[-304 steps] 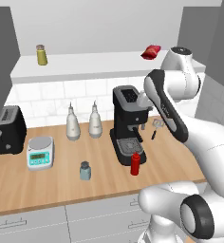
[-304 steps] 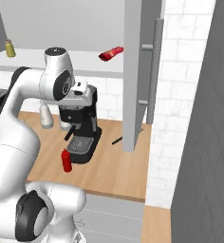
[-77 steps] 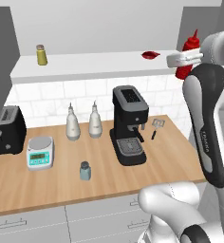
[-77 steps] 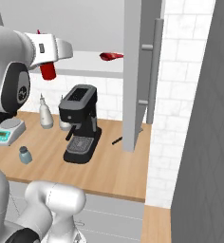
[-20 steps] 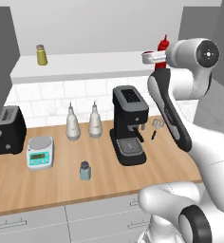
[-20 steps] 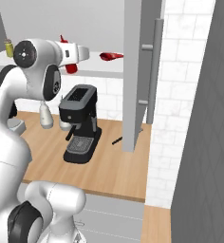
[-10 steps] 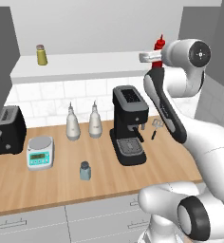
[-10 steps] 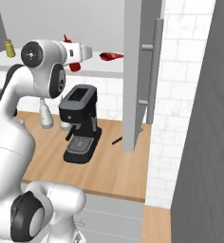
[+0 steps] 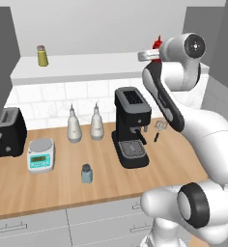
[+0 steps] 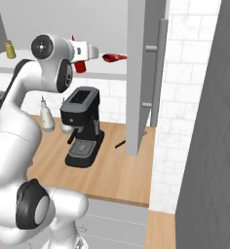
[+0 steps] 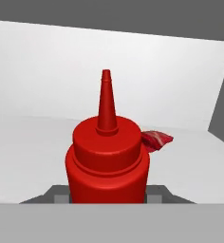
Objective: Put the shaker and condiment bottle from the counter next to their counterparts in the cabinet.
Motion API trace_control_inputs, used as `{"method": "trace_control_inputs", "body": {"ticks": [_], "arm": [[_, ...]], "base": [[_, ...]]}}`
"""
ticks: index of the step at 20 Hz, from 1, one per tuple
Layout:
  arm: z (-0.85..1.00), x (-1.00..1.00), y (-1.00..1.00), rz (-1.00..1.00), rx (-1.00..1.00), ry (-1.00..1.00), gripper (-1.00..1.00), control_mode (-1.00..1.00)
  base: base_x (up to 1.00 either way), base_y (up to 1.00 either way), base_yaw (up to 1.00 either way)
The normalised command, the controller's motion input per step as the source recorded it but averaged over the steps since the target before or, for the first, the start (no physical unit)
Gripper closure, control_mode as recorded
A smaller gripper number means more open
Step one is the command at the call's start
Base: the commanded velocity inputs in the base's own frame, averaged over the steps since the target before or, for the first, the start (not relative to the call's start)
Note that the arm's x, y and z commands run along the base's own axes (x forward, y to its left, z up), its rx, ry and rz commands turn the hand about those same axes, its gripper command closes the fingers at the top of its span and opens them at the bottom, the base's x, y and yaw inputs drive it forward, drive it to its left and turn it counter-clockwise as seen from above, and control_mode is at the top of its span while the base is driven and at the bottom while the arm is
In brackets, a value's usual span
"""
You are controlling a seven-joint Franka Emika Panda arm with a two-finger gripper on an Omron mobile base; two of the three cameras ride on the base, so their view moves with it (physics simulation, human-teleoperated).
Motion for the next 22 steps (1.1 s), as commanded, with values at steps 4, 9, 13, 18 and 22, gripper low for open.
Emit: {"method": "trace_control_inputs", "body": {"ticks": [4, 9, 13, 18, 22], "arm": [[0.00, 0.37, 0.00, 0.00, 0.12, 0.17, 1.00, -1.00], [0.00, 0.05, 0.00, 0.00, 0.01, 0.01, 1.00, -1.00], [0.00, 0.22, 0.00, 0.00, 0.00, -0.04, 1.00, -1.00], [-0.01, 0.31, 0.00, 0.00, 0.00, -0.05, 1.00, -1.00], [-0.06, 0.33, 0.00, 0.00, 0.00, -0.06, 1.00, -1.00]], "base": [[0.00, 0.00, 0.00], [0.00, 0.00, 0.00], [0.00, 0.00, 0.00], [0.00, 0.00, 0.00], [0.00, 0.00, 0.00]]}}
